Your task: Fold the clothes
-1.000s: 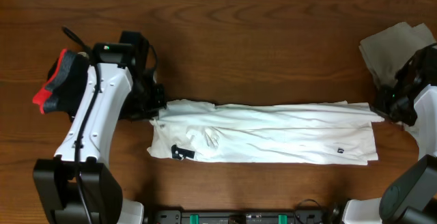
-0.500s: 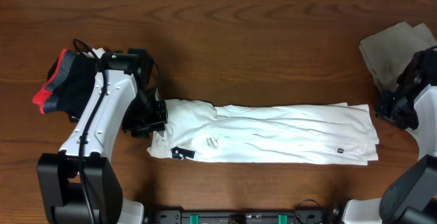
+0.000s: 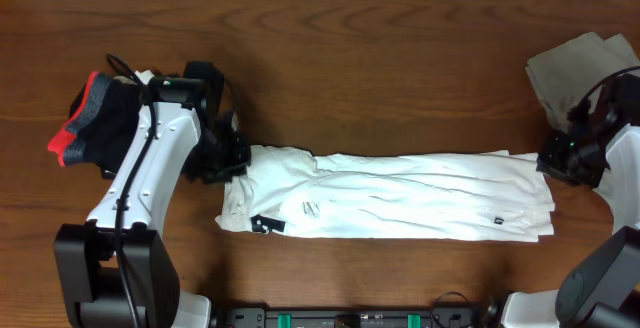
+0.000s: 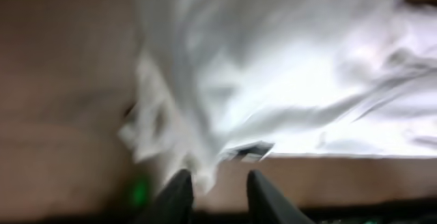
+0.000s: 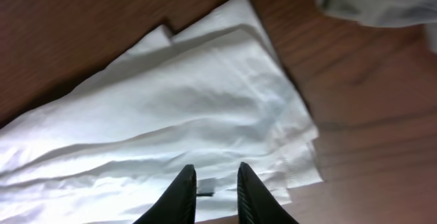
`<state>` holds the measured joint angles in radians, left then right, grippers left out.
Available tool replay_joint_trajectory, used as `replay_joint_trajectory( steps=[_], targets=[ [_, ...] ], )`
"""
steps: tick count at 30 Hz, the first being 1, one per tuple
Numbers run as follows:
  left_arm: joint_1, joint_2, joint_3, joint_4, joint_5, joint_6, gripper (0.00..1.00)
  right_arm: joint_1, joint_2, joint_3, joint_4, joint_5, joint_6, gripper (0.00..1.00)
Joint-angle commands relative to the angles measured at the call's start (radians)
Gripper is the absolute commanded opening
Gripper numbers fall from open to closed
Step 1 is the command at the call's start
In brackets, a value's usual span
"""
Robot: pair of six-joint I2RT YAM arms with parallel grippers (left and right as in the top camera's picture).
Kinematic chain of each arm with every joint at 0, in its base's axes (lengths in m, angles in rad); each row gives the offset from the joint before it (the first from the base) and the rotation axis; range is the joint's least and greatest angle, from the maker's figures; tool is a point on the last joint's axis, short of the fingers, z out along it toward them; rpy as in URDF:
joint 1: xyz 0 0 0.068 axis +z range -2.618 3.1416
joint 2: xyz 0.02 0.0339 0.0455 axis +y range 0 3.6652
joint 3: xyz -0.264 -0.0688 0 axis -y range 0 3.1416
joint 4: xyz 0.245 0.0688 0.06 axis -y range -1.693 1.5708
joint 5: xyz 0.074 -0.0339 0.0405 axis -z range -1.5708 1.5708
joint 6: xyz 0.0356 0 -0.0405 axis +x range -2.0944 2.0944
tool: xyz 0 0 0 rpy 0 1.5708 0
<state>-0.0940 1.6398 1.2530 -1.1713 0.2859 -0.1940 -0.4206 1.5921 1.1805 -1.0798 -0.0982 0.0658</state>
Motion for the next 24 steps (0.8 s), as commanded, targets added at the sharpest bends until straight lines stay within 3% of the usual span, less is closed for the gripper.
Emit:
replay_joint_trajectory(
  steps=[1,8,17,24],
  targets=[
    [-0.016,-0.007,-0.002,0.06,0.069,-0.003,0.22,0.003,-0.002,-0.043,0.012,-0.052,-0.03,0.19],
    [-0.077,0.009,-0.06,0.183,0.069,-0.003,0.2,0.003,-0.002,-0.161,0.085,-0.083,-0.029,0.19],
    [-0.095,0.01,-0.276,0.343,0.069,-0.003,0.21,-0.011,-0.002,-0.285,0.198,0.001,0.027,0.23],
    [-0.095,0.01,-0.413,0.42,0.069,-0.003,0.23,-0.056,-0.002,-0.288,0.202,0.045,0.061,0.33]
  ],
)
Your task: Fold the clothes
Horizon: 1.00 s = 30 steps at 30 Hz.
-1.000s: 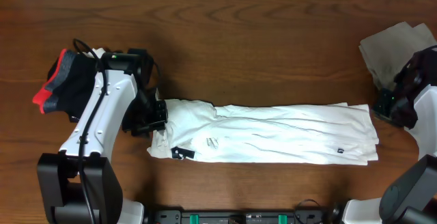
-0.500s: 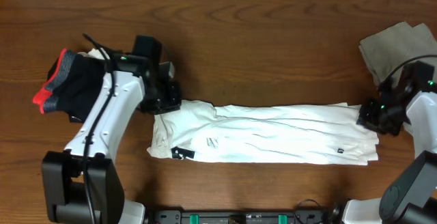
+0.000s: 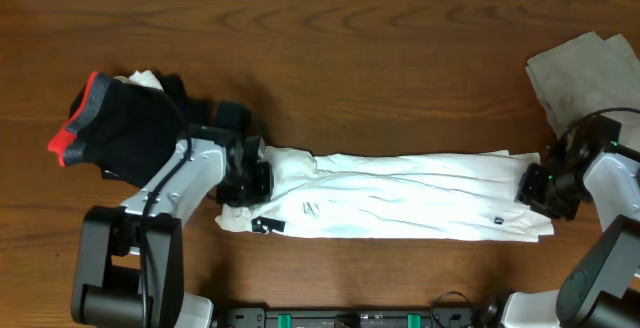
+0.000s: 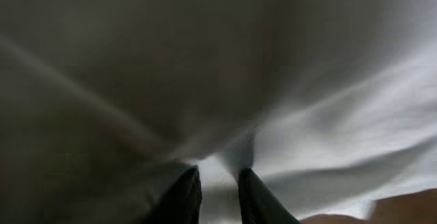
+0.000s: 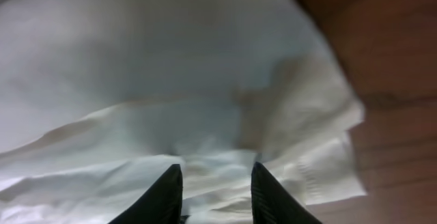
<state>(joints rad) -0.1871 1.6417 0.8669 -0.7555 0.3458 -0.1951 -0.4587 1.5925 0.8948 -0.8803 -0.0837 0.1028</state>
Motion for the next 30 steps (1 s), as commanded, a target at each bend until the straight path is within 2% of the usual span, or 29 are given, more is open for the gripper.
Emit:
replay_joint_trajectory(
  steps=[1,2,4,7,10,14,21,30],
  targets=[
    [-0.002,0.008,-0.037,0.007,0.008,-0.002,0.23,-0.023,-0.003,-0.002,0.005,0.03,0.031,0.34],
    [-0.002,0.008,-0.043,0.01,0.007,-0.002,0.23,-0.027,-0.003,0.0,0.006,0.027,0.04,0.39],
    [-0.002,0.008,-0.044,0.01,0.002,-0.002,0.23,-0.035,-0.003,0.005,0.009,0.018,0.042,0.59],
    [-0.002,0.008,-0.044,0.012,0.002,-0.002,0.24,-0.054,-0.003,0.008,0.018,0.008,0.042,0.73],
    [-0.002,0.008,-0.044,0.011,0.002,-0.002,0.24,-0.089,-0.003,0.008,0.034,-0.008,0.042,0.8],
    [-0.002,0.008,-0.044,0.01,0.002,-0.002,0.24,-0.135,-0.002,0.006,0.07,-0.084,-0.017,0.82],
    [-0.002,0.008,-0.044,0.01,0.002,-0.002,0.24,-0.153,0.032,0.006,0.085,-0.109,-0.08,0.82],
    [-0.002,0.008,-0.044,0.007,0.003,-0.007,0.25,-0.149,0.176,0.006,0.126,-0.162,-0.15,0.8]
  ],
)
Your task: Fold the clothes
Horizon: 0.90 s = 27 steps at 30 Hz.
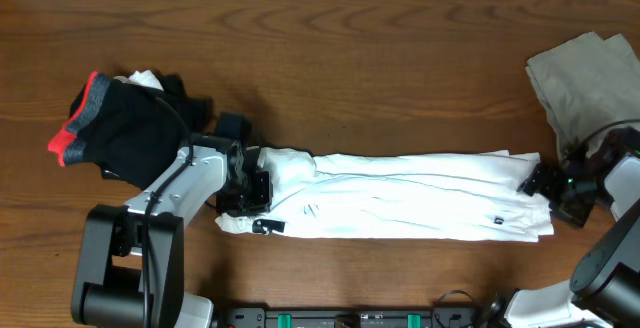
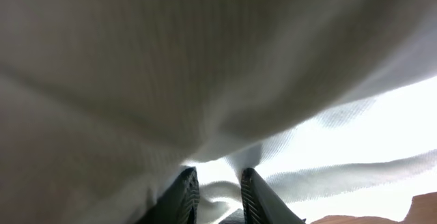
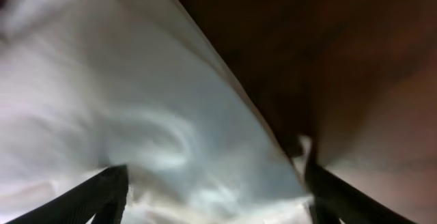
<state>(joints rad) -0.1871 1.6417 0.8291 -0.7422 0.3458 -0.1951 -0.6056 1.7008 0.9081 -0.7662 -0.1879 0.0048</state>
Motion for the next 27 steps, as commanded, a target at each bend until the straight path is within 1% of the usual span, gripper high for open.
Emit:
replay_joint_trajectory(
  steps=[1,2,4,7,8,9,11,13,14,19,20,21,22,24,25,27],
  targets=[
    [-0.002,0.008,-0.006,-0.008,0.003,-0.01,0.25,0.0,0.079,-0.007,0.013,-0.079,-0.058,0.78],
    [-0.002,0.008,-0.006,-0.008,0.003,-0.01,0.25,0.0,0.09,-0.007,0.015,-0.104,-0.069,0.73],
    [-0.002,0.008,-0.006,-0.008,0.007,-0.016,0.24,0.005,0.102,-0.007,0.015,-0.143,-0.09,0.59],
    [-0.002,0.008,-0.006,-0.007,0.01,-0.05,0.25,0.009,0.1,-0.007,0.01,-0.146,-0.091,0.32],
    [-0.002,0.008,-0.006,-0.007,0.01,-0.055,0.25,0.009,0.1,-0.007,0.007,-0.146,-0.091,0.22],
    [-0.002,0.008,-0.006,-0.007,0.01,-0.061,0.24,0.008,0.1,-0.007,0.006,-0.146,-0.091,0.17],
    [-0.002,0.008,-0.006,-0.007,0.01,-0.066,0.25,0.008,0.1,-0.006,0.003,-0.146,-0.089,0.11],
    [-0.002,0.008,-0.005,-0.007,0.01,-0.066,0.24,0.008,0.099,-0.002,0.0,-0.15,-0.088,0.03],
    [-0.002,0.008,-0.002,-0.008,0.01,-0.066,0.24,0.008,0.098,0.004,-0.004,-0.158,-0.088,0.01],
    [-0.002,-0.009,0.072,-0.048,0.01,-0.065,0.24,0.006,0.082,0.123,-0.097,-0.148,-0.089,0.01],
    [-0.002,-0.017,0.092,-0.063,0.01,-0.065,0.26,0.005,0.077,0.156,-0.124,-0.128,-0.088,0.01],
    [-0.002,-0.027,0.115,-0.079,0.01,-0.065,0.33,0.003,0.074,0.198,-0.155,-0.104,-0.084,0.01],
    [-0.002,-0.038,0.132,-0.089,0.01,-0.065,0.47,0.002,0.073,0.24,-0.187,-0.076,-0.069,0.01],
    [-0.002,-0.059,0.159,-0.104,0.01,-0.065,0.87,-0.001,0.072,0.315,-0.246,-0.021,-0.041,0.01],
    [-0.002,-0.07,0.169,-0.109,0.01,-0.066,0.92,-0.003,0.072,0.357,-0.279,0.009,-0.025,0.01],
    [-0.002,-0.092,0.172,-0.11,0.01,-0.065,0.92,-0.003,0.072,0.433,-0.34,0.061,-0.016,0.01]
  ],
)
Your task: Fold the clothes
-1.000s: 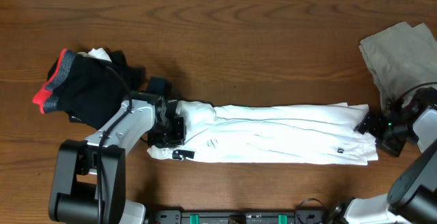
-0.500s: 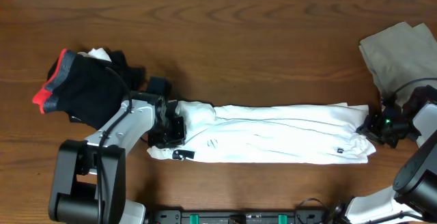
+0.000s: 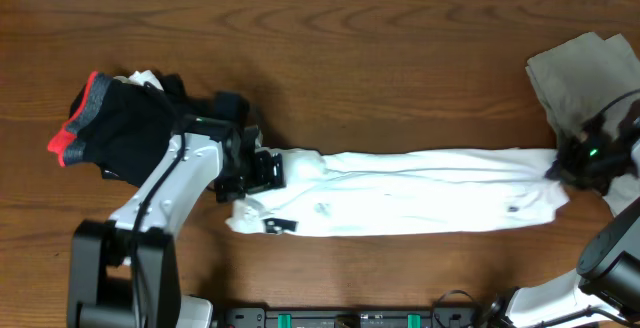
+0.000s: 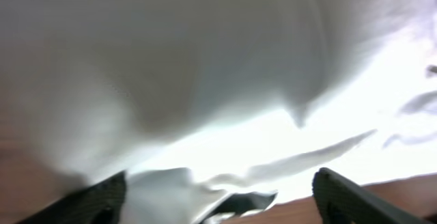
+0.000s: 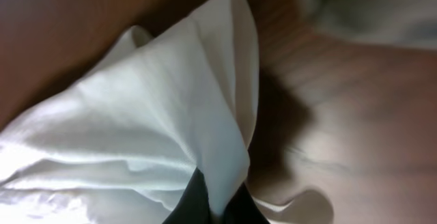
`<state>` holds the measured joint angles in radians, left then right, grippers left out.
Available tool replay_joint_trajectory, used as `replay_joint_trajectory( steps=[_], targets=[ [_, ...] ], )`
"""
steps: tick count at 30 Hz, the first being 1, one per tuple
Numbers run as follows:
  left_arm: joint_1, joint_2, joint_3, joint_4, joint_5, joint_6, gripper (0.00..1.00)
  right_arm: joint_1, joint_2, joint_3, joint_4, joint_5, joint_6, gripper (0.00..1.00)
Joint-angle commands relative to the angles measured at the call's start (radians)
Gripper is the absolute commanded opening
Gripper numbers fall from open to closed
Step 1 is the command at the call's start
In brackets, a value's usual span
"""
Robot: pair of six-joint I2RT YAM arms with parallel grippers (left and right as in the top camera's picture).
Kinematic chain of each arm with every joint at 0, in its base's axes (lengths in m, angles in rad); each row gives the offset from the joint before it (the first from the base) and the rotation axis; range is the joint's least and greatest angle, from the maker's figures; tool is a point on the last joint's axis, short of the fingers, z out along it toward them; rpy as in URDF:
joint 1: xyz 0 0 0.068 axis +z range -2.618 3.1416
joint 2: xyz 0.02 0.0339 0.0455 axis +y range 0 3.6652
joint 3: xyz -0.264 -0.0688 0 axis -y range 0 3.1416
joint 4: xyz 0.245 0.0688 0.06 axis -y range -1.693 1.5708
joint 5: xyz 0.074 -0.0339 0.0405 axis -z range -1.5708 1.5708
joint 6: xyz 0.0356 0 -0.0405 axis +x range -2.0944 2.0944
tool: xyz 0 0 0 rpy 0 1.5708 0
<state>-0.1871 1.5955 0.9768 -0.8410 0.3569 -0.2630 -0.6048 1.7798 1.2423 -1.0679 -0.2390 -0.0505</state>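
A long white garment [image 3: 420,203] lies folded into a strip across the front of the table. My left gripper [image 3: 268,171] is at the strip's left end. In the left wrist view its fingers [image 4: 102,197] stand wide apart, open [image 4: 218,200], with white cloth [image 4: 205,80] bunched between them. My right gripper [image 3: 562,166] is at the strip's right end. In the right wrist view it is shut [image 5: 217,203] on a corner of the garment [image 5: 171,115], and the cloth rises in a peak from between its fingers.
A black garment with a red and grey band [image 3: 115,128] is heaped at the left, just behind my left arm. A grey-beige folded garment [image 3: 580,68] lies at the back right, close to my right gripper. Bare brown table [image 3: 380,58] stretches behind the strip.
My right gripper was open around the right edge and is now shut on that corner. My left gripper was shut on cloth and now stands wide open. The strip has shifted slightly right.
First both grippers hovered at the two ends of the strip with narrow jaws. Then both were down on the cloth. Then the left was shut on the left end while the right stood open at the right edge. Now the right holds its corner and the left is open.
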Motion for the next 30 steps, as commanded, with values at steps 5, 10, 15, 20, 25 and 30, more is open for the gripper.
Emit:
replay_joint_trajectory(
  steps=[5,10,15,20,25,30],
  targets=[
    [-0.001,-0.076,0.024,-0.026,-0.002,0.002,0.89,0.009,-0.007,0.234,-0.169,0.134,0.073,0.01],
    [-0.002,-0.077,0.024,-0.026,-0.002,0.002,0.88,0.095,-0.007,0.302,-0.274,0.135,0.091,0.01],
    [-0.002,-0.077,0.024,-0.026,-0.002,0.002,0.88,0.254,-0.007,0.31,-0.328,0.135,0.135,0.01],
    [-0.002,-0.077,0.024,-0.026,-0.002,0.002,0.88,0.438,-0.007,0.31,-0.335,0.139,0.23,0.01],
    [-0.002,-0.077,0.024,-0.026,-0.002,0.003,0.88,0.613,-0.007,0.308,-0.34,0.158,0.332,0.01],
    [-0.002,-0.077,0.024,-0.029,-0.002,0.003,0.88,0.788,-0.007,0.307,-0.342,0.19,0.409,0.01]
  ],
)
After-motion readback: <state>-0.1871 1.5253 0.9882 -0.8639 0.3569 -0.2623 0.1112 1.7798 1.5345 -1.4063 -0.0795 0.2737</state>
